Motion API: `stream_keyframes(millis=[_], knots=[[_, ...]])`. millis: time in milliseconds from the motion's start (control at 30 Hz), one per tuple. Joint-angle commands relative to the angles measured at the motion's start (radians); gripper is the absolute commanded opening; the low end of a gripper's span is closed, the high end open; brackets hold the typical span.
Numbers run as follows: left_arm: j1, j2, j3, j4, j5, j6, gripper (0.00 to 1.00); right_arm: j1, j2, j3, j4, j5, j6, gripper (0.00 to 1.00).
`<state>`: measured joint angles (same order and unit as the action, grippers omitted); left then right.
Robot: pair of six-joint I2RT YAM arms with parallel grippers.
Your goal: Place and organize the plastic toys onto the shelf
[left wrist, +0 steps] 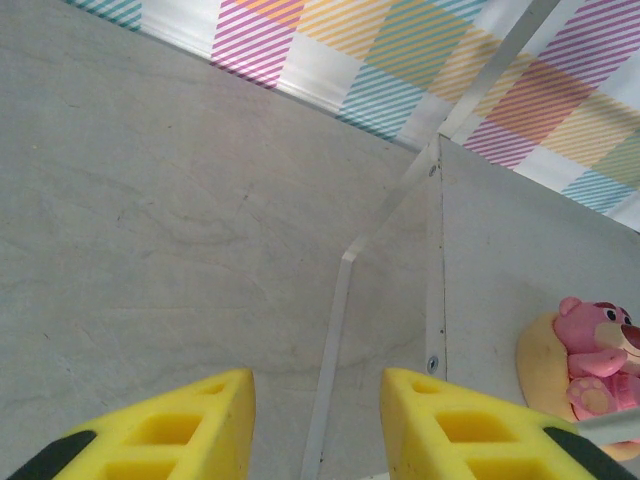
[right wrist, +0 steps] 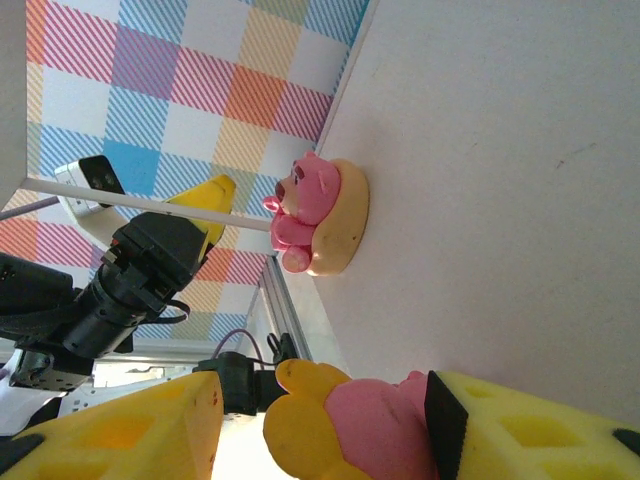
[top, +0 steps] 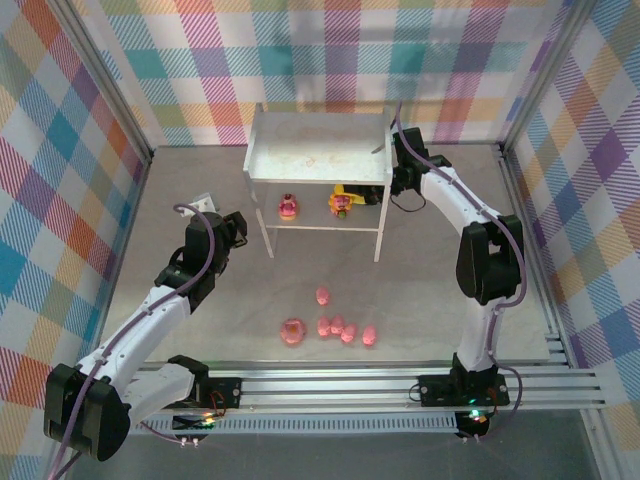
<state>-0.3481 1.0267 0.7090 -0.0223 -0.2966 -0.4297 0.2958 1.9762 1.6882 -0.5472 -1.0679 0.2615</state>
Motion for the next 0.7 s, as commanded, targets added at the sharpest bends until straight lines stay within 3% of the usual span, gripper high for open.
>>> stream_keyframes(millis=[0,500,667], knots=[[0.014,-0.011,0.007,0.029,-0.006,0.013,0.38,0.043,0.015,0.042,-0.006,-0.049,-0.068,0.57],[0.014,-0.015,0.003,0.029,-0.007,0.013,0.38,0.043,0.032,0.061,-0.015,-0.014,-0.057,0.58],[0.014,-0.021,0.000,0.026,-0.009,0.013,0.38,0.042,0.008,0.006,0.099,0.053,0.023,0.59]])
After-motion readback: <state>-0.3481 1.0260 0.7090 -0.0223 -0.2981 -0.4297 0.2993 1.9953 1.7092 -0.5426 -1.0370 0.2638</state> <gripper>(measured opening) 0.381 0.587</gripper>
